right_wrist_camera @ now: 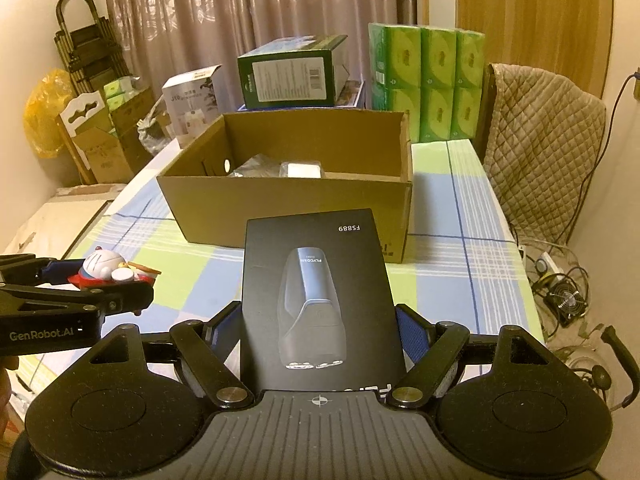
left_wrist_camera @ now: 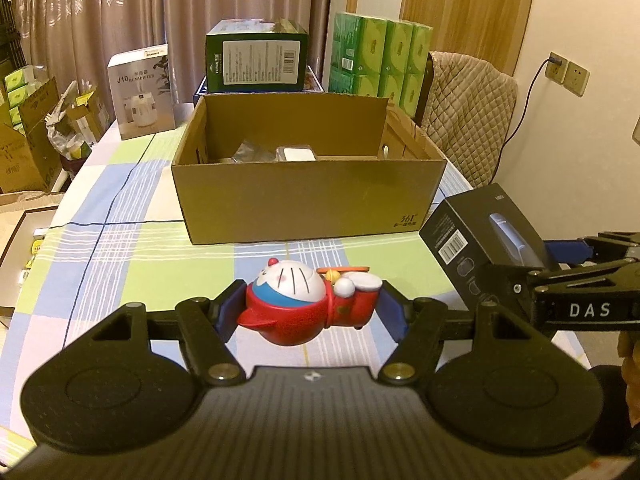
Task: Organize objects
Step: 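Lift the red figure with the left tool while the right tool lifts the FLYCO box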
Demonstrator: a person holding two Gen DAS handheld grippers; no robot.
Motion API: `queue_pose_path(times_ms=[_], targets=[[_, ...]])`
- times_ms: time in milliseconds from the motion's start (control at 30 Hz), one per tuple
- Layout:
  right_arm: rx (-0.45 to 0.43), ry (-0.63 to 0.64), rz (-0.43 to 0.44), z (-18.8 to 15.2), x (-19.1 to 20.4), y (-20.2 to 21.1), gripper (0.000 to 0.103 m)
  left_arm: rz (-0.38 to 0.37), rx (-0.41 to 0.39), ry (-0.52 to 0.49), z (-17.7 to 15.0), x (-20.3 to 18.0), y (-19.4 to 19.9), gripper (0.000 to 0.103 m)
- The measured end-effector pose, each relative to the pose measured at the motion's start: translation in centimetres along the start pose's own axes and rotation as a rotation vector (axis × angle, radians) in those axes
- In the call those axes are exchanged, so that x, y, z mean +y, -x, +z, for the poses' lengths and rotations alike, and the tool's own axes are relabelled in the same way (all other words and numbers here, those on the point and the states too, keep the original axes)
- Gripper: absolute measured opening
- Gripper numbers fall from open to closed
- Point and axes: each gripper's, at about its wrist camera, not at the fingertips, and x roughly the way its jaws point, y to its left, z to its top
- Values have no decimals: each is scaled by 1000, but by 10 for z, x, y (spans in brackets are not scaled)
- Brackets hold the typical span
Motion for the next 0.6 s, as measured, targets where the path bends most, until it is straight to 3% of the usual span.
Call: queue_pose_path(times_ms=[600], targets=[[-7,32,-12,15,-7,4,77,-6,2,-13,10,3,3,65]])
